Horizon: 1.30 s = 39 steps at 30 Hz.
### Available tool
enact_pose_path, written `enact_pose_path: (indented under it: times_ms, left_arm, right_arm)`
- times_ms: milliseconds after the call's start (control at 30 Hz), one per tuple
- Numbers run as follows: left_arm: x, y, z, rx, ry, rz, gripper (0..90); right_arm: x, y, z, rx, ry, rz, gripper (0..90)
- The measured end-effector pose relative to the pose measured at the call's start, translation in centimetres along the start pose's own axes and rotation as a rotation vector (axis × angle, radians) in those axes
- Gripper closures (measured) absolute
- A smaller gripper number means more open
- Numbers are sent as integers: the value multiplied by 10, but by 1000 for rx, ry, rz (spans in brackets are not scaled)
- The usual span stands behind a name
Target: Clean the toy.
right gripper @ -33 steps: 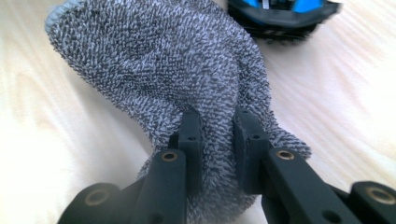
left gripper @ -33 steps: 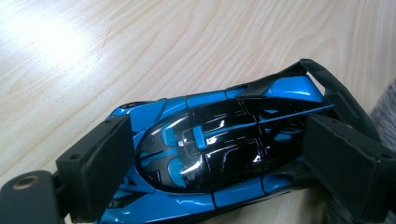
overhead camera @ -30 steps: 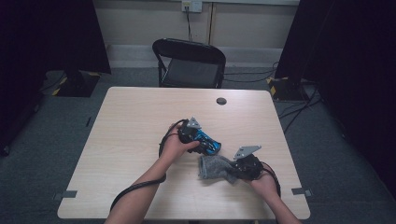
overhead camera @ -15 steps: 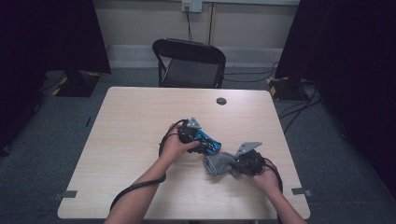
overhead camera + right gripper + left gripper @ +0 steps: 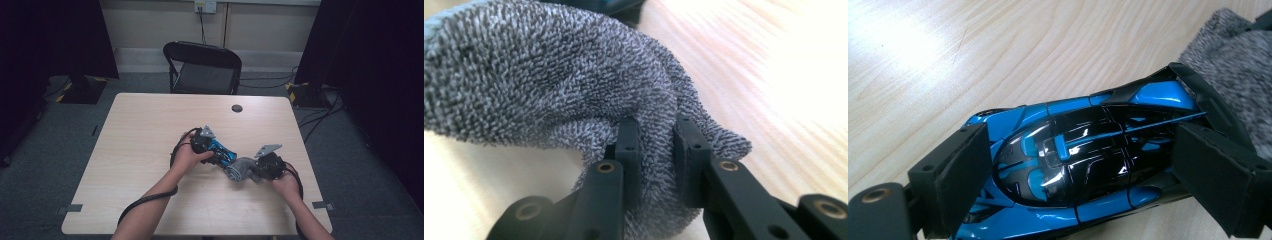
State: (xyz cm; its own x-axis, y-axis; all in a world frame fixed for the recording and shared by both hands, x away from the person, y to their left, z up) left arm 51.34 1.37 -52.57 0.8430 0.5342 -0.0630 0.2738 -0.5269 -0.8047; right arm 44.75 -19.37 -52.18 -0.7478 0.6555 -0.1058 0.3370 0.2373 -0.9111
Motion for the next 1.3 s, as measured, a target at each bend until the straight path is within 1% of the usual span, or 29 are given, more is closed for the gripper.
enact_pose_path:
  times_ms: [200,233,367,400,433,467,700,767,933,1067,1200,1233,1267,1300]
  left_arm:
    - [0,0,0,1,3,0,92]
    - [0,0,0,1,3,0,93]
    - [0,0,0,0,2,1,92]
    - [0,0,0,0,2,1,92]
    - [0,0,0,1,2,0,92]
    - [0,0,0,1,2,0,93]
    - [0,0,0,-1,2,0,92]
    - [0,0,0,-1,2,0,92]
    - [0,0,1,-5,1,0,92]
    - [0,0,1,-5,1,0,92]
    - [0,0,1,-7,0,1,92]
    - [0,0,1,-7,0,1,92]
    - [0,0,1,-7,0,1,92]
    - [0,0,1,-8,0,1,92]
  right_arm:
    - [-8,2,-3,11,16,20,758]
    - [-11,3,-5,14,23,30,758]
    - [-18,5,-6,15,52,38,758]
    - [-18,5,-6,15,52,38,758]
    - [-22,6,-7,19,67,46,759]
    - [-24,6,-8,21,72,49,759]
    - [-34,9,-12,28,128,62,759]
    - [-35,10,-13,29,131,65,760]
    - [-42,11,-15,41,175,87,762]
    - [-46,9,-13,32,204,96,762]
    - [-50,3,-9,4,232,89,763]
    - [-50,3,-9,4,232,89,763]
    - [-51,-1,-7,-20,241,77,763]
    - [-51,-4,-6,-28,239,76,763]
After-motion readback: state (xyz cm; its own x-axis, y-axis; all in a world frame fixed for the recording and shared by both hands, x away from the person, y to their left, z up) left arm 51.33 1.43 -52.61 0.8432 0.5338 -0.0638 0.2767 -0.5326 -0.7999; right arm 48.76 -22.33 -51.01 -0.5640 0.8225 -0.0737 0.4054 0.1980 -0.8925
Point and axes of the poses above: each handheld gripper's, and its own axes: y roughly forward along the jaws, z roughly out of its underside, x roughly to its left, the point moved 6 cm from there along y, roughly forward along the jaws, and after that the axes turned 12 degrees about x, right-handed, at the moved point
